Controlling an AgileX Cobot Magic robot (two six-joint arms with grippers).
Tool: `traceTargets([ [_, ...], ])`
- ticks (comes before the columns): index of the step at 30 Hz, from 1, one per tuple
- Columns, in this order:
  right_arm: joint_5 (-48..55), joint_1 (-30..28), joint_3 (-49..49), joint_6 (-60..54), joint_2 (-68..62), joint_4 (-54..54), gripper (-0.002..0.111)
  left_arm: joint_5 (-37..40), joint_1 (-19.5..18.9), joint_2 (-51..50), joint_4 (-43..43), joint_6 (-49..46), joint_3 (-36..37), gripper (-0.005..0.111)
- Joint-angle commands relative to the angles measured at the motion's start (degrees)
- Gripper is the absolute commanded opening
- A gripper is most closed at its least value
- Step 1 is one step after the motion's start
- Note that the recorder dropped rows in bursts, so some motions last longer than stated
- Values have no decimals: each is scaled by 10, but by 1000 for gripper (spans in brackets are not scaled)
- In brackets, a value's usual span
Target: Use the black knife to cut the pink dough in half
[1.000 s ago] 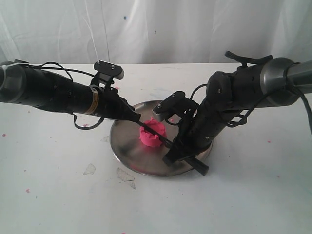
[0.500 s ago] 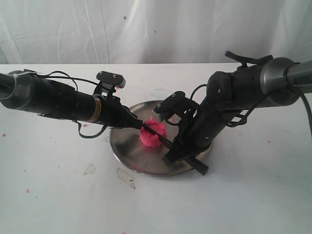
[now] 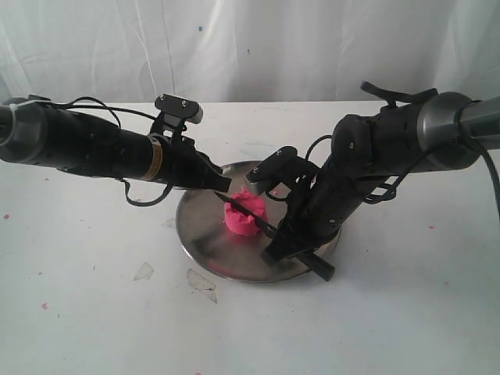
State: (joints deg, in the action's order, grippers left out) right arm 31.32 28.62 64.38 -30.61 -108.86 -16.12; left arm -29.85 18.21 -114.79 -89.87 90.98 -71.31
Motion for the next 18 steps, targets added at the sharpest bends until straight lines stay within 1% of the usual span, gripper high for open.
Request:
traceTargets([
  [1,8,0,2,-5,1,3,0,-4,13,-25,-5,5,0,0],
  [7,8,0,2,-5,1,3,0,-5,19,-51,-5,1,0,0],
  [18,4,0,5,-5,27,3,0,-6,19,-57,-14,5,0,0],
])
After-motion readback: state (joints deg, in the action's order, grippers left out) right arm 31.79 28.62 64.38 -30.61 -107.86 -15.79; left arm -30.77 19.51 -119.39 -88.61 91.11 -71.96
